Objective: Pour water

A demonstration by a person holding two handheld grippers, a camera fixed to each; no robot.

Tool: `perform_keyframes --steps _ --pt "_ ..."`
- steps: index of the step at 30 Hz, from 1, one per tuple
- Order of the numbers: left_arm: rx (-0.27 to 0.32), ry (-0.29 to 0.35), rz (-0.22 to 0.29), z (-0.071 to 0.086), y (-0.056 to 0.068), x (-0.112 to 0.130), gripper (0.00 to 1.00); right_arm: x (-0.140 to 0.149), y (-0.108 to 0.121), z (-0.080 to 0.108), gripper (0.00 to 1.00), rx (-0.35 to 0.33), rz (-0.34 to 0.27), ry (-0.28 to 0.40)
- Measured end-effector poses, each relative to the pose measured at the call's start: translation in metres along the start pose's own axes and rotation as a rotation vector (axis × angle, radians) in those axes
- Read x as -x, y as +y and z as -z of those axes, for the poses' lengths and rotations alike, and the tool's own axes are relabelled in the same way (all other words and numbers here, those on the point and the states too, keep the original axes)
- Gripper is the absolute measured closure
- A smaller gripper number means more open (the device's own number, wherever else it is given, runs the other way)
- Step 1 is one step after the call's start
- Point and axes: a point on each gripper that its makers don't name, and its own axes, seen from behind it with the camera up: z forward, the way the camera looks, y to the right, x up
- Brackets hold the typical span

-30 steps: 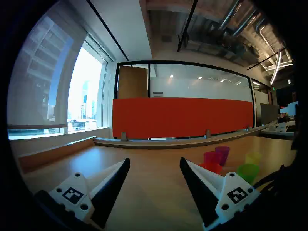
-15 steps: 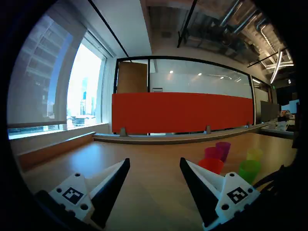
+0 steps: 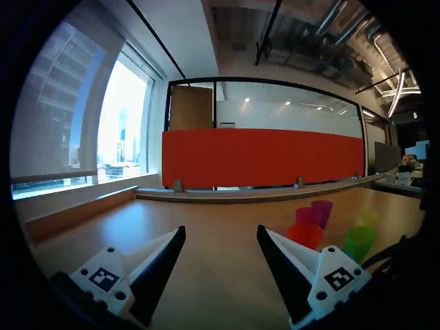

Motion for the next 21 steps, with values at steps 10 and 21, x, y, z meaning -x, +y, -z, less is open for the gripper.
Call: perform_keyframes --steps 10,21 --pt "0.000 -0.001 0.000 -0.001 0.000 0.001 0.04 0.003 0.003 0.003 0.00 -0.004 0.009 0.020" --pt "0.000 -0.001 0.000 0.000 0.000 0.000 0.04 0.015 0.005 -0.001 0.00 -0.022 -0.005 0.055"
